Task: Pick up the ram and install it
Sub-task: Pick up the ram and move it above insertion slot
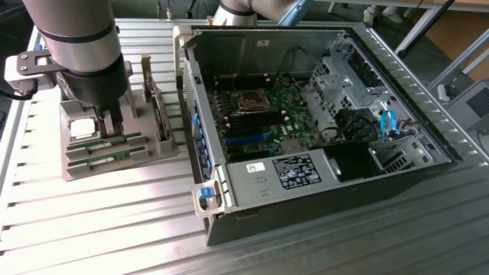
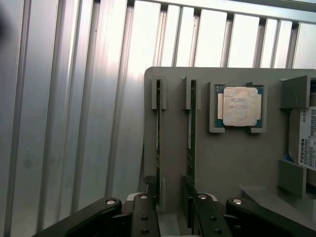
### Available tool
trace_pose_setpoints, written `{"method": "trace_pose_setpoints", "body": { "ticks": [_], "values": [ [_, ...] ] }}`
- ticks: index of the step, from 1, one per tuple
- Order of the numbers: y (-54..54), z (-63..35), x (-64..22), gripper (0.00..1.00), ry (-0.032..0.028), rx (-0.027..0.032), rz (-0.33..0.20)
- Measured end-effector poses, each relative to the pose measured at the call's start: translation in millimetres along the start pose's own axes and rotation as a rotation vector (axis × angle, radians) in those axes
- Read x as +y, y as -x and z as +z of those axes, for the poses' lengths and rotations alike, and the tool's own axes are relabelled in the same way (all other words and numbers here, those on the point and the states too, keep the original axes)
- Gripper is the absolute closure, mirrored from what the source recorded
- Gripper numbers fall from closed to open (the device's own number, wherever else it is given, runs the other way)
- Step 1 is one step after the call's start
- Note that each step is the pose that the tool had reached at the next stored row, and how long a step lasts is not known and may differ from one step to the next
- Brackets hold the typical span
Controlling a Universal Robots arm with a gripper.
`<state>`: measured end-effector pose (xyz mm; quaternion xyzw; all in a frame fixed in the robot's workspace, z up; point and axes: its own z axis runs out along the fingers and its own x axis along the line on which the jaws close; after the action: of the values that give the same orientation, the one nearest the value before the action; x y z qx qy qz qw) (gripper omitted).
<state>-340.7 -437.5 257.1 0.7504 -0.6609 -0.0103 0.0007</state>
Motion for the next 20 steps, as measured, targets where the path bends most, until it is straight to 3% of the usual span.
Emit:
{"method": "trace_pose_setpoints", "body": {
  "ticks": [20],
  "values": [
    [-10.6, 16.5, 2.3, 0.67, 0.0001, 0.0001, -0.007]
  ]
}}
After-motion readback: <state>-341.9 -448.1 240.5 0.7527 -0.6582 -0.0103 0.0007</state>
